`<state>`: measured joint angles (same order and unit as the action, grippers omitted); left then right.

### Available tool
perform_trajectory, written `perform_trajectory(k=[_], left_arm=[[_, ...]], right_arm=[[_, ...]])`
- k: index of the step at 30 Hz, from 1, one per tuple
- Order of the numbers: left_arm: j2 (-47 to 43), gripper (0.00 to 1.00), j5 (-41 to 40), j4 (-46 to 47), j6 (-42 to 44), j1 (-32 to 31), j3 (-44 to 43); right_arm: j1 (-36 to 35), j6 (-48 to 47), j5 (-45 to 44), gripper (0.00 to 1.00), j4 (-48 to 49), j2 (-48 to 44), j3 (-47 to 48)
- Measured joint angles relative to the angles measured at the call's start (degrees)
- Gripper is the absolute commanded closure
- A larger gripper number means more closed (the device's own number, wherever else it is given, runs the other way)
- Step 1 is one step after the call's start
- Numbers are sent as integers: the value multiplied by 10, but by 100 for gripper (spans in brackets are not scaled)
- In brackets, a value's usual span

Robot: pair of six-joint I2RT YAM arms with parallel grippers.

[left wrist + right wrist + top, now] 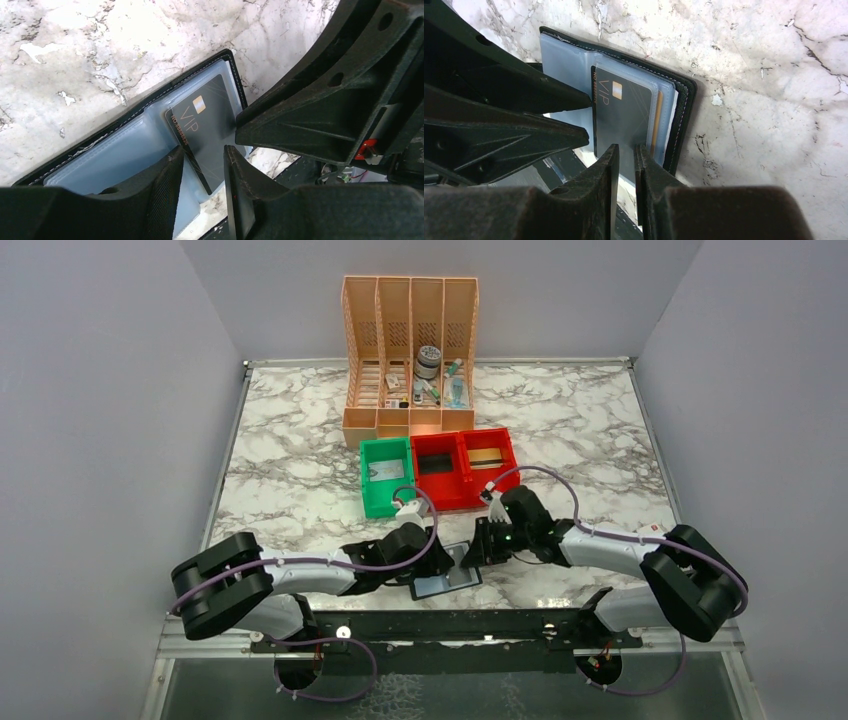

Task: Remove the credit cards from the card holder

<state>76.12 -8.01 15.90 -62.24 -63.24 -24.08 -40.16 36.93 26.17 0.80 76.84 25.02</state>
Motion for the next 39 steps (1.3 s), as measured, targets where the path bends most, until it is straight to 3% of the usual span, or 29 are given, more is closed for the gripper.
perform_trajectory(k=[22, 29, 35, 39], left_arm=[[9, 82, -5, 84, -41, -7, 57], [9, 82, -7, 99, -48, -8, 66], [9, 79, -6, 103, -48, -9, 66], [9, 77, -6, 105, -48, -9, 66]], right_arm=[[0, 36, 34, 81, 68, 26, -18], [0, 33, 30, 77, 51, 16, -15], [0, 23, -23, 68, -15, -45, -13], [0, 17, -51, 67, -41, -57, -6]])
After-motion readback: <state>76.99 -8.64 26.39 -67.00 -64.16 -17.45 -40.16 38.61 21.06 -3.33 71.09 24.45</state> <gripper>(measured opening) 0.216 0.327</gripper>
